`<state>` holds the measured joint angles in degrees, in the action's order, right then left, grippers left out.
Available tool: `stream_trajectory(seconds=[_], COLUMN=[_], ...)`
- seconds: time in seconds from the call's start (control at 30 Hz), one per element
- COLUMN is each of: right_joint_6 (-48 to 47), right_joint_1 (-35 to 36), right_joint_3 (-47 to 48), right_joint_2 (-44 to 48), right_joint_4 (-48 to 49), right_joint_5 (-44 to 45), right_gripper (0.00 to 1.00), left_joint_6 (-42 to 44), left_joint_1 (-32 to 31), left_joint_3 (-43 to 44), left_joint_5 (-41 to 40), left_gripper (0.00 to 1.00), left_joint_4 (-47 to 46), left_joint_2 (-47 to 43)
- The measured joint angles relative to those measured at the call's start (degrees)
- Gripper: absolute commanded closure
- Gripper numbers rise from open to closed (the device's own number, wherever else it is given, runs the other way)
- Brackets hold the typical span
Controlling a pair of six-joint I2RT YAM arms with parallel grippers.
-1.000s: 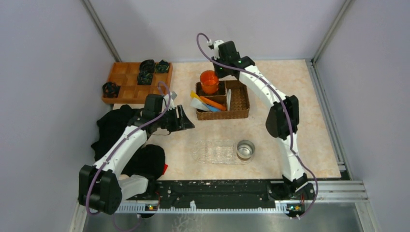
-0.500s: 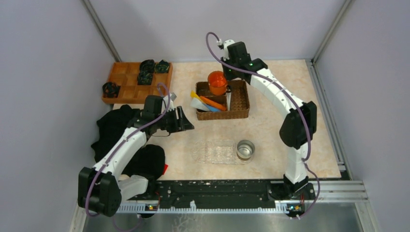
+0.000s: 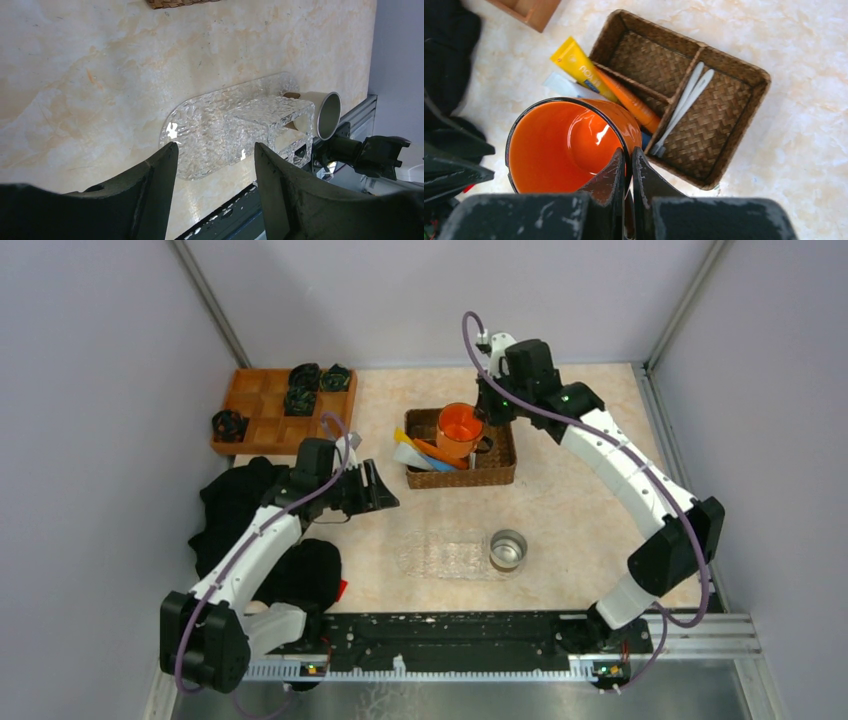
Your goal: Prepare toiletry sets of a toothbrush and toothpaste on the tray
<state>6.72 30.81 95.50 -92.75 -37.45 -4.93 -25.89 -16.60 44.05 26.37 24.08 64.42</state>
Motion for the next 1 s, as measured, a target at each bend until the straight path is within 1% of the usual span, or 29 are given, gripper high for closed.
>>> stream_trajectory(seconds=[0.1, 0.2, 0.33, 0.47, 0.6, 0.73, 1.0], right_joint_6=[0.8, 1.4, 3.0, 4.2, 5.2, 6.2, 8.0], right_joint_1=[2.0, 6.2, 12.3, 16.5, 19.5, 21.7, 26.1], right_joint_3=[-1.3, -2.5, -5.4, -6.2, -6.3, -6.3, -8.5], right_joint_2=[1.5, 1.6, 1.5, 0.5, -1.5, -4.9, -13.5], right_joint_4=[0.1, 0.8, 2.1, 2.8, 4.8, 7.5, 13.4], right_joint_5=[-0.5, -0.2, -0.1, 0.1, 0.8, 2.1, 6.4], right_gripper=[1.00, 1.00, 1.00, 1.00, 1.00, 1.00, 1.00], left_joint_6=[-0.7, -2.6, -5.1, -7.4, -9.7, -11.7, -13.1], left_joint_1=[0.0, 0.0, 0.0, 0.0, 0.0, 0.0, 0.0], left_joint_3=[0.0, 0.0, -0.1, -0.1, -0.3, -2.2, -5.1], left_joint_5=[-1.6, -3.8, -7.6, -11.9, -15.3, -16.9, -17.2], left_gripper=[0.35, 0.35, 0.34, 0.34, 0.34, 0.34, 0.34], left_joint_4=[0.9, 2.3, 3.3, 5.4, 8.0, 10.3, 15.2], left_joint_2=[-1.9, -5.7, -13.2, -21.0, -28.2, -33.6, -37.6])
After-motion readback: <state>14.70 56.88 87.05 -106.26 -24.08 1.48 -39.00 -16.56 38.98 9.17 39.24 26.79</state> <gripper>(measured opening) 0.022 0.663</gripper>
